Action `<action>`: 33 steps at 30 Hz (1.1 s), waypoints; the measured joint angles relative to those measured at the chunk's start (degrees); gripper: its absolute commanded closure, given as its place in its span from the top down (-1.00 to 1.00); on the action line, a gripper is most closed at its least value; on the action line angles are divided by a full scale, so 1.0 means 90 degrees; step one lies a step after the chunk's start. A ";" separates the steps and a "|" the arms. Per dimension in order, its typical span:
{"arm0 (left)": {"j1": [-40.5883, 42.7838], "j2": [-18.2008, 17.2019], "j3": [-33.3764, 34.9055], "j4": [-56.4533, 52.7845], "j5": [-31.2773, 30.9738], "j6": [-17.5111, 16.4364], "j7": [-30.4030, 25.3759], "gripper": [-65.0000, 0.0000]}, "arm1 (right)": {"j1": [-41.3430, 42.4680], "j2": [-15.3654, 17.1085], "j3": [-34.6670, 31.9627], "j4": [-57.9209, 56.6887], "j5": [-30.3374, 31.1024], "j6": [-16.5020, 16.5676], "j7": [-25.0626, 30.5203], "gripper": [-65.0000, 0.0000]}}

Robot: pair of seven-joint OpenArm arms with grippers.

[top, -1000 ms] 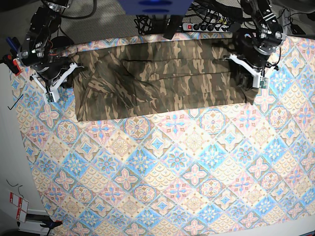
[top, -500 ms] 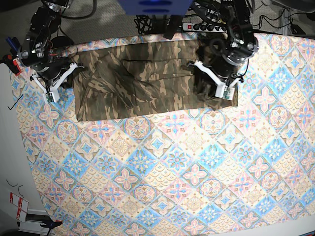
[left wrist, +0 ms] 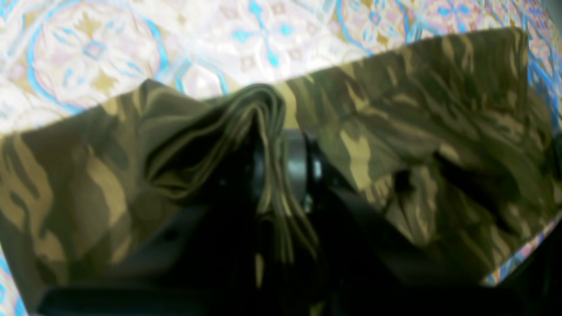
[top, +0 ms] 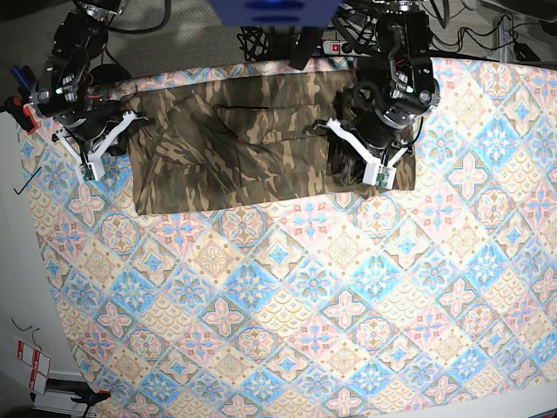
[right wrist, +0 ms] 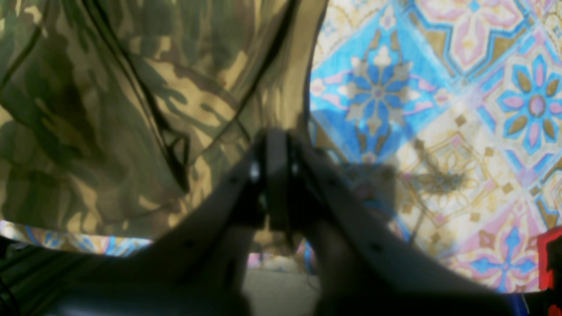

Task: Fold the T-shirt properly
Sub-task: 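Fold the strip end with the left gripper toward the right gripper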

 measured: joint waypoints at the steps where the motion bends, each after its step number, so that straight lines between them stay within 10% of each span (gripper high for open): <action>1: -0.0010 0.0000 0.0000 0.0000 -0.0002 -0.0002 -0.0027 -1.00 | 0.0002 0.0000 0.0000 0.0000 0.0000 0.0002 0.0002 -1.00; 33: -0.0090 0.0002 0.0410 -0.0510 -0.0002 0.0019 -0.0017 -1.00 | 0.0002 0.0002 0.0002 0.0000 0.0000 0.0002 0.0000 -1.00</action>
